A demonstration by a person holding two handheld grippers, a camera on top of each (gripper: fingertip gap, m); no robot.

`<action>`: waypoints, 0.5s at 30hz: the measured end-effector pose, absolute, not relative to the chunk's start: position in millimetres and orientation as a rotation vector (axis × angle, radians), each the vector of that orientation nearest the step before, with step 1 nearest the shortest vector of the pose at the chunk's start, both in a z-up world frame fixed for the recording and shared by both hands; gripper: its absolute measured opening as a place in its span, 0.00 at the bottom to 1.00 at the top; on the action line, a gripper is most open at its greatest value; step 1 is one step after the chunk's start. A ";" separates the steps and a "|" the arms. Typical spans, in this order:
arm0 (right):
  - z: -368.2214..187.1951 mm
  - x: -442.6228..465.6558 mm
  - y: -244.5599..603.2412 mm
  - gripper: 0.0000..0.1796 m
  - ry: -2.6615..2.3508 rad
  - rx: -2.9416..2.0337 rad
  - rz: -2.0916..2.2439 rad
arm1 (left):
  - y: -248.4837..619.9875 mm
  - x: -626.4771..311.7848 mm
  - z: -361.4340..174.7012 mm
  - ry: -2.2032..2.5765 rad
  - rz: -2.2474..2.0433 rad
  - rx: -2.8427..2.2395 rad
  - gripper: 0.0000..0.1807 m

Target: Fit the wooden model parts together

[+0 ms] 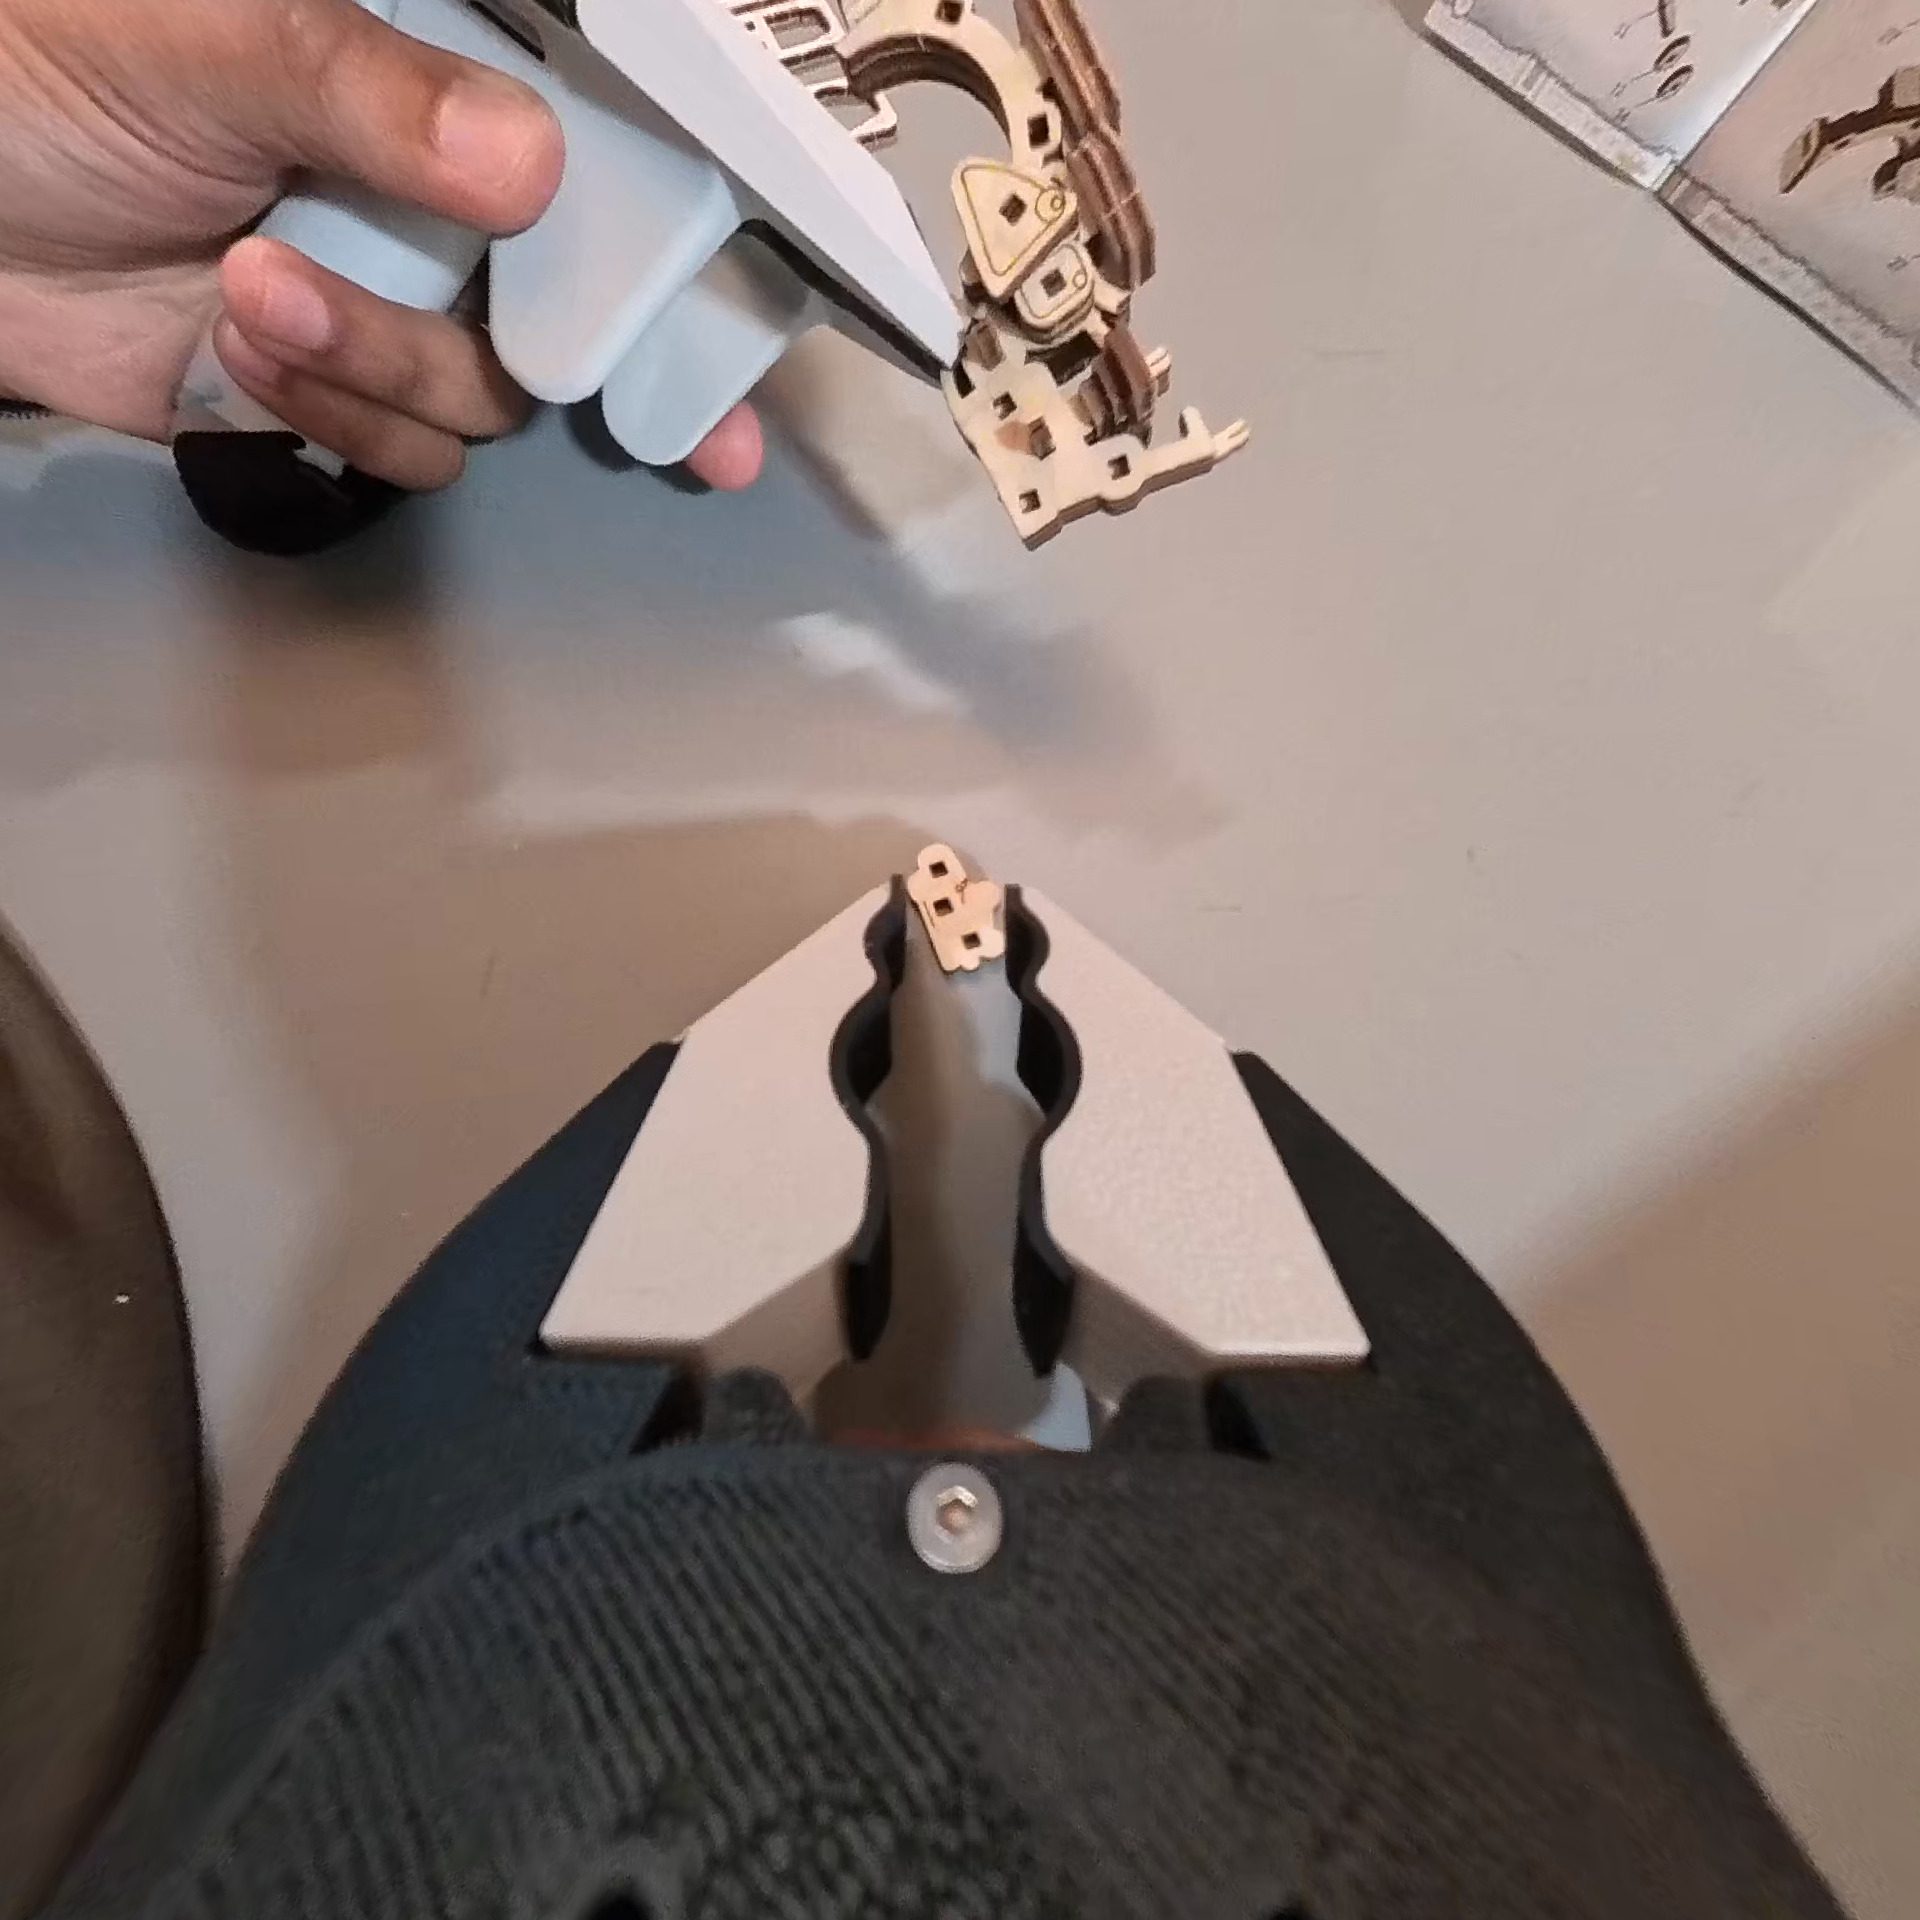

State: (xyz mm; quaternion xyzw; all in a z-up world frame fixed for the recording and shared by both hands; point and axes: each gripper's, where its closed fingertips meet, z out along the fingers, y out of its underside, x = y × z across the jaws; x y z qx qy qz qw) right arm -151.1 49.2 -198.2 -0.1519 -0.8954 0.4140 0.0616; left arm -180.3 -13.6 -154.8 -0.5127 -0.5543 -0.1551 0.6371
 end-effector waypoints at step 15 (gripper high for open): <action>-202.3 -149.0 45.3 0.09 -2.726 -0.455 1.243 | -7.7 -176.7 -156.2 -1.248 -0.380 -1.202 0.04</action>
